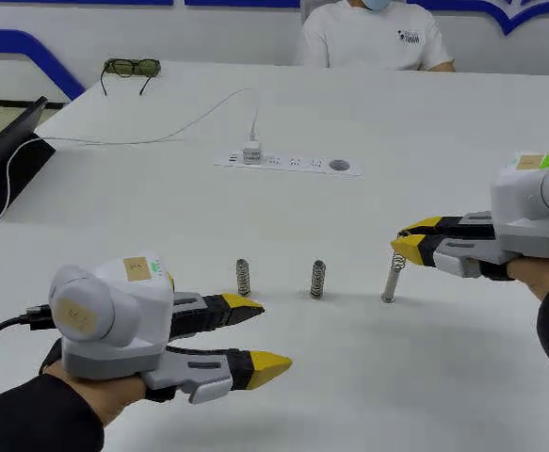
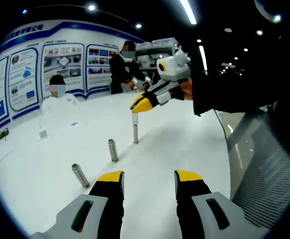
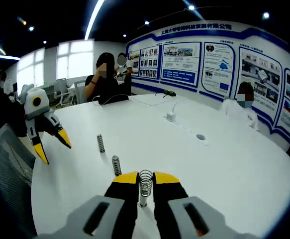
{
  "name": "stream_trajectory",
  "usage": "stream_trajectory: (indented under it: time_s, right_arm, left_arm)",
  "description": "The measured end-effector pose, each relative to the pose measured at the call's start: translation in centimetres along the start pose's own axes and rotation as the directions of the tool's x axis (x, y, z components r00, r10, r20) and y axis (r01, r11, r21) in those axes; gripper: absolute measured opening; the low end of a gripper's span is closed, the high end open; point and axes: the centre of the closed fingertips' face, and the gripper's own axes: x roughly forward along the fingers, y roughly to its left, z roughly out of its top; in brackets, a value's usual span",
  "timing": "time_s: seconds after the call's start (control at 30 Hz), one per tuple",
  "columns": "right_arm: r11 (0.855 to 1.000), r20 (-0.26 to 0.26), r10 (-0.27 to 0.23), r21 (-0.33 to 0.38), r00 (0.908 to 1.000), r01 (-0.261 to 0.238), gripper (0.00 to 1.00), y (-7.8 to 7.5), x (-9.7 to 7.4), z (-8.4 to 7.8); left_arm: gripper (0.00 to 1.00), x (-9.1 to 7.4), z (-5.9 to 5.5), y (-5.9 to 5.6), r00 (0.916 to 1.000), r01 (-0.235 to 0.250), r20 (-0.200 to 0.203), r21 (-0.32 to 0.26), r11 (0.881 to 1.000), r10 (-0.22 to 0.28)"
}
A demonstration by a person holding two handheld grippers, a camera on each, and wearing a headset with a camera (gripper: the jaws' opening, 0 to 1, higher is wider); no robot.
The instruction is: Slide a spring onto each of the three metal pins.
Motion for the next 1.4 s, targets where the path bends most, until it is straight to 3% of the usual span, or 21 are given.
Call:
stream_trajectory:
  time_s: [0.43,1.4]
  right_arm:
    - [1.000,-0.010,0.003,0.029,0.9999,-0.003,0.12,0.1,0.7,-1.2]
    - [0.999,-0.104,0.013,0.051,0.9945,-0.008,0.12,0.8,2.4,-5.3]
  left_arm:
    - [0.41,0.0,-0.1,0.0,1.0000,0.001,-0.004,-0.003,1.000,-0.001]
    - [0.41,0.0,-0.2,0.0,1.0000,0.000,-0.008,-0.006,1.000,0.000]
